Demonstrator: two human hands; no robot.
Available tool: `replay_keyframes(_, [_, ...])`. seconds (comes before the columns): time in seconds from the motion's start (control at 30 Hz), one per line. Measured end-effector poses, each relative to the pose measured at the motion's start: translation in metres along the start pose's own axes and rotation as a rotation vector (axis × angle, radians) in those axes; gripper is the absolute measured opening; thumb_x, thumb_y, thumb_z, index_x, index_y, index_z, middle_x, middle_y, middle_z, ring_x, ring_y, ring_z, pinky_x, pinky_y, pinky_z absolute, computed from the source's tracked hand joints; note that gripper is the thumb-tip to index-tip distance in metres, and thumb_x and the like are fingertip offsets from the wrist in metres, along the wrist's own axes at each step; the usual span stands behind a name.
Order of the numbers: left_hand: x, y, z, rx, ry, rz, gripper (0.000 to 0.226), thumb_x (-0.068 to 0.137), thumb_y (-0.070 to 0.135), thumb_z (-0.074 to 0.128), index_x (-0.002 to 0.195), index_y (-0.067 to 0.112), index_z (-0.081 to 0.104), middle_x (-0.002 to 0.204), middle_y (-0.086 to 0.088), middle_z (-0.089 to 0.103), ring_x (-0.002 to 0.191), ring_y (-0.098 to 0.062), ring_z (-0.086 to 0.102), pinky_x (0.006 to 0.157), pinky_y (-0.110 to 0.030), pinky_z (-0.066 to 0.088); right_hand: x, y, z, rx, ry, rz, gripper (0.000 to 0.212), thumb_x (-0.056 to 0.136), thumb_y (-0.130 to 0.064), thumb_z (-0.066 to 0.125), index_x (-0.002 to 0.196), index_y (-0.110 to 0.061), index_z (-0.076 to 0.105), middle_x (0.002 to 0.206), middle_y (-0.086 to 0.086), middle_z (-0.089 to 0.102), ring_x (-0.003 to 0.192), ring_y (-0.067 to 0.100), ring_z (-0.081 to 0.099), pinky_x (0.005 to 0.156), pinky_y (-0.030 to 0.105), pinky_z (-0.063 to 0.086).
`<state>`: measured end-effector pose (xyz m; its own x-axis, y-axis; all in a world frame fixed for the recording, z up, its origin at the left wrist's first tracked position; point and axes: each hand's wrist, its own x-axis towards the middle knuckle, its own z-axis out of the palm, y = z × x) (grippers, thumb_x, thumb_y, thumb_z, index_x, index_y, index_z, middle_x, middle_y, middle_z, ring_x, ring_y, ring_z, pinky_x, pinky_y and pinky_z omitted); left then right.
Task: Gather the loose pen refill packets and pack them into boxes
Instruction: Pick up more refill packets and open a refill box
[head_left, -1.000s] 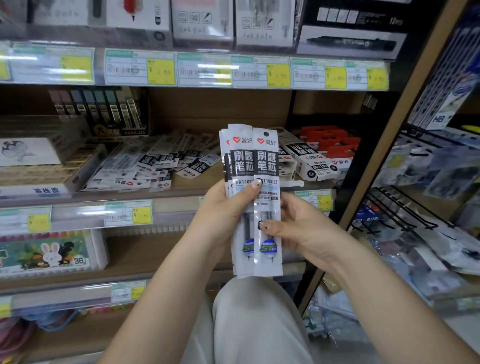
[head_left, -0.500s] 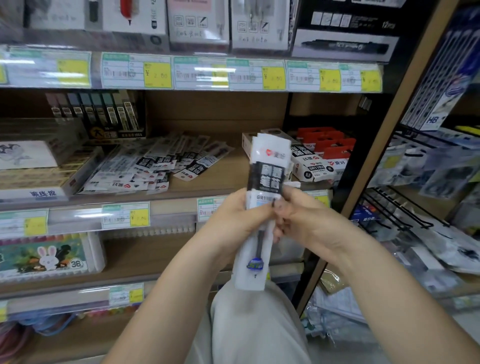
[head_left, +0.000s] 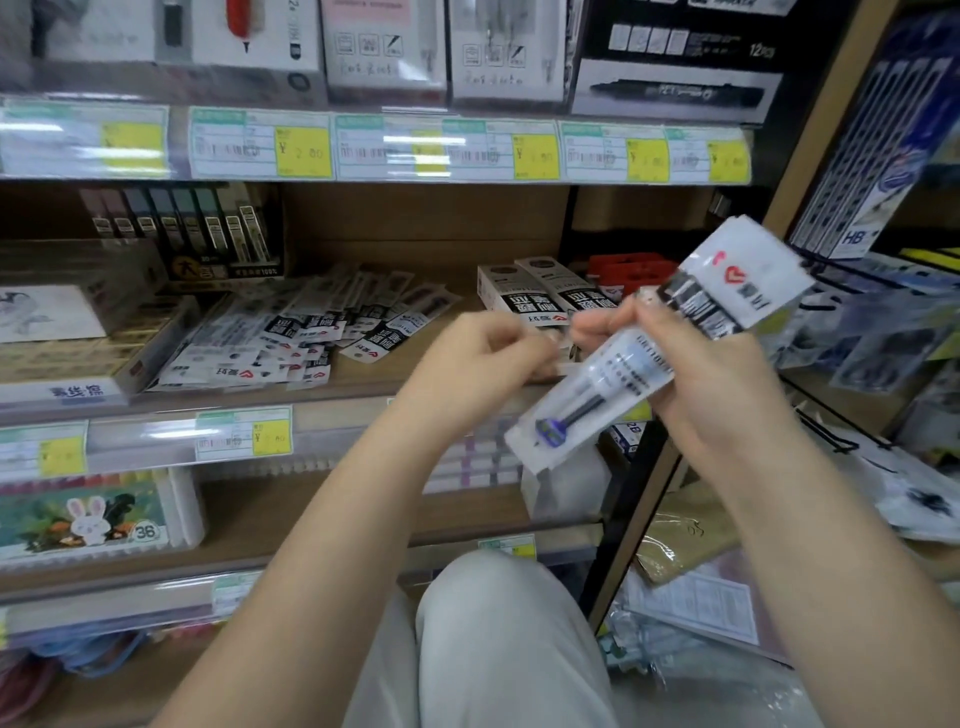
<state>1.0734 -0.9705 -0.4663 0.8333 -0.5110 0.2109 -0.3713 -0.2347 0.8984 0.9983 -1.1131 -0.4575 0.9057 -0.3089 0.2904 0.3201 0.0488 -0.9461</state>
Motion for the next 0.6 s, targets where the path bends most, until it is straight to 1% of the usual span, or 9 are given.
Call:
replay_keyframes(0.07, [0.016,-0.005,0.006,0.352,0.251,-0.008,0.023,0.085,0.035,0.059,0.08,0.013,0.064,0.076,-0.001,0.065,0.079,-0.023,0.059,0.068,-0.029,0.044,0.001,-0.006,-0.002,-0.015,0.097,-0.064,0.037,0.095,-0.015,0.048,0.063,-0.02,0.066,0.084,0.006,0.074,0.088,0.023,0.07,0.081,0.039,0.053])
replay_keyframes(0.17, [0.036,-0.014,0.018,0.732,0.214,-0.085,0.043,0.082,0.058,0.053,0.069,0.017,0.054,0.076,-0.003,0.059,0.076,-0.026,0.053,0.065,-0.03,0.039,0.0,-0.009,-0.003,-0.061,0.175,-0.128,0.032,0.095,-0.013,0.049,0.067,-0.016,0.062,0.077,0.003,0.074,0.08,0.019,0.071,0.07,0.029,0.054])
replay_keyframes(0.23, [0.046,-0.02,0.024,0.873,0.198,-0.094,0.048,0.084,0.059,0.048,0.067,0.014,0.05,0.076,-0.005,0.056,0.078,-0.029,0.054,0.069,-0.032,0.039,-0.002,-0.01,-0.002,-0.104,0.191,-0.145,0.03,0.095,-0.014,0.049,0.068,-0.015,0.063,0.079,0.003,0.074,0.08,0.018,0.071,0.068,0.025,0.054])
replay_keyframes(0.27, [0.051,-0.023,0.026,0.911,0.203,-0.075,0.043,0.086,0.052,0.048,0.071,0.013,0.051,0.08,-0.007,0.058,0.084,-0.03,0.057,0.073,-0.034,0.039,-0.003,-0.01,-0.003,-0.124,0.198,-0.15,0.03,0.095,-0.014,0.049,0.069,-0.014,0.064,0.08,0.003,0.074,0.081,0.017,0.071,0.069,0.024,0.054])
replay_keyframes(0.33, [0.055,-0.024,0.026,0.926,0.209,-0.035,0.025,0.089,0.035,0.047,0.078,0.014,0.055,0.091,-0.013,0.064,0.094,-0.032,0.058,0.079,-0.035,0.039,-0.005,-0.01,-0.004,-0.161,0.212,-0.152,0.029,0.095,-0.015,0.049,0.07,-0.013,0.064,0.081,0.002,0.074,0.083,0.016,0.071,0.072,0.024,0.054])
replay_keyframes(0.37, [0.054,-0.024,0.026,0.915,0.225,-0.004,0.02,0.089,0.029,0.046,0.077,0.014,0.053,0.093,-0.015,0.064,0.094,-0.033,0.058,0.077,-0.034,0.037,-0.006,-0.01,-0.005,-0.175,0.224,-0.148,0.029,0.095,-0.016,0.05,0.07,-0.014,0.065,0.082,0.002,0.074,0.083,0.016,0.071,0.076,0.027,0.054])
replay_keyframes(0.47, [0.046,-0.023,0.018,0.867,0.364,0.176,0.023,0.088,0.023,0.042,0.067,0.013,0.044,0.079,-0.015,0.06,0.081,-0.035,0.055,0.066,-0.033,0.028,-0.006,-0.011,-0.008,-0.209,0.243,-0.137,0.032,0.095,-0.018,0.051,0.066,-0.019,0.066,0.084,0.002,0.074,0.085,0.017,0.071,0.082,0.036,0.054])
replay_keyframes(0.53, [0.033,-0.018,0.01,0.768,0.461,0.338,0.028,0.084,0.024,0.035,0.058,0.015,0.036,0.062,-0.004,0.044,0.067,-0.033,0.047,0.062,-0.032,0.024,-0.006,-0.012,-0.01,-0.232,0.245,-0.14,0.034,0.095,-0.018,0.051,0.063,-0.02,0.065,0.082,0.001,0.074,0.082,0.015,0.071,0.079,0.034,0.055])
replay_keyframes(0.6, [0.013,-0.003,0.002,0.627,0.498,0.451,0.031,0.081,0.023,0.033,0.052,0.02,0.024,0.055,0.006,0.028,0.058,-0.024,0.035,0.06,-0.029,0.02,-0.007,-0.013,-0.01,-0.245,0.26,-0.138,0.036,0.095,-0.018,0.051,0.061,-0.021,0.063,0.075,-0.006,0.073,0.076,0.009,0.07,0.07,0.025,0.054])
